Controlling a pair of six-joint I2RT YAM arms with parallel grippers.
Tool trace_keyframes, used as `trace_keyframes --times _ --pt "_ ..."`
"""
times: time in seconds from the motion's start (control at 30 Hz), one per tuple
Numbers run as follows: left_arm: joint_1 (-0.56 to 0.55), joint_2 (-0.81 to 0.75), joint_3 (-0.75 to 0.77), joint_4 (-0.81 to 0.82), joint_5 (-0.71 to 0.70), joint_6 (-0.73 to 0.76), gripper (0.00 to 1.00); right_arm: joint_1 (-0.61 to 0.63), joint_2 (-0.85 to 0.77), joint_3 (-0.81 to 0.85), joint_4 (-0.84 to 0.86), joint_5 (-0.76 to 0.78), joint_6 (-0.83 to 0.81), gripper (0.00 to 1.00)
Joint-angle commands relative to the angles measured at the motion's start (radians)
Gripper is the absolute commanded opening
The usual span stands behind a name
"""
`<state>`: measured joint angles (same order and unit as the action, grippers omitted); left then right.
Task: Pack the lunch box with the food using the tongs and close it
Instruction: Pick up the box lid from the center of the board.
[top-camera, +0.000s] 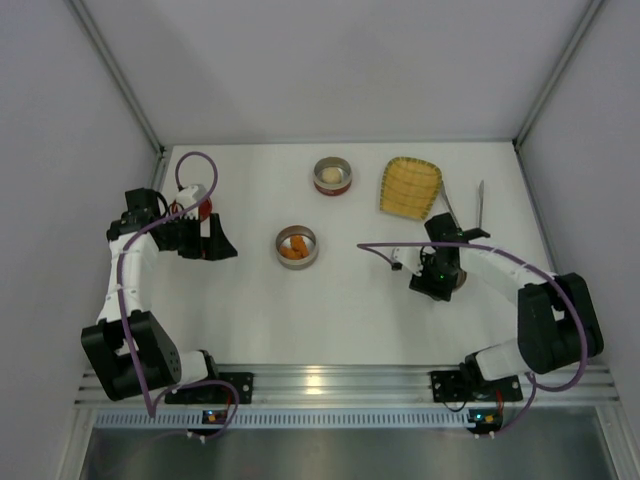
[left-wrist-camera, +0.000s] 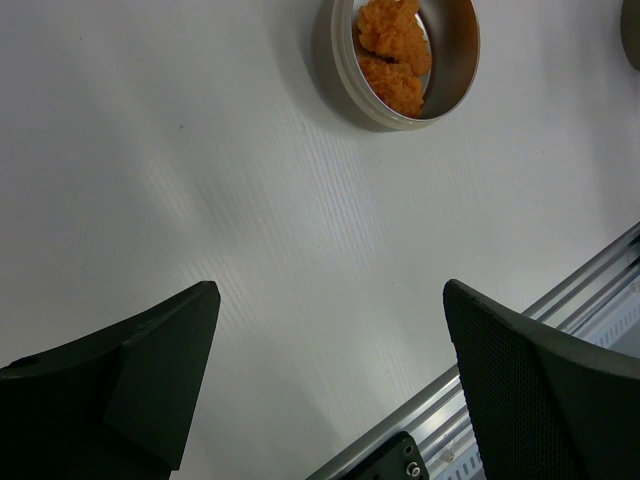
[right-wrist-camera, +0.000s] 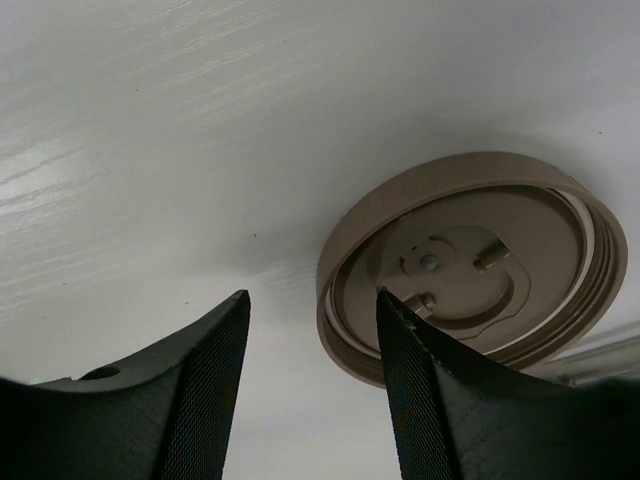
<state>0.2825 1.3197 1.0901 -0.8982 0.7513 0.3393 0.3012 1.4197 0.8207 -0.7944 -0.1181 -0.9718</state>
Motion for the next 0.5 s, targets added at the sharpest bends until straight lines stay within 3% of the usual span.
trace_keyframes --times 0.0,0.23,0.47 --pt "0.004 0.0 0.002 0.022 0.036 0.015 0.98 0.018 0.016 -0.014 0.113 0.018 0.018 0.53" --pt "0.004 -0.01 0.002 0.018 0.042 0.012 0.98 0.018 0.036 -0.04 0.153 0.028 0.035 0.46" --pt "0.004 -0.001 0.014 0.021 0.054 0.004 0.98 0.027 0.028 -0.083 0.169 0.015 0.068 0.32"
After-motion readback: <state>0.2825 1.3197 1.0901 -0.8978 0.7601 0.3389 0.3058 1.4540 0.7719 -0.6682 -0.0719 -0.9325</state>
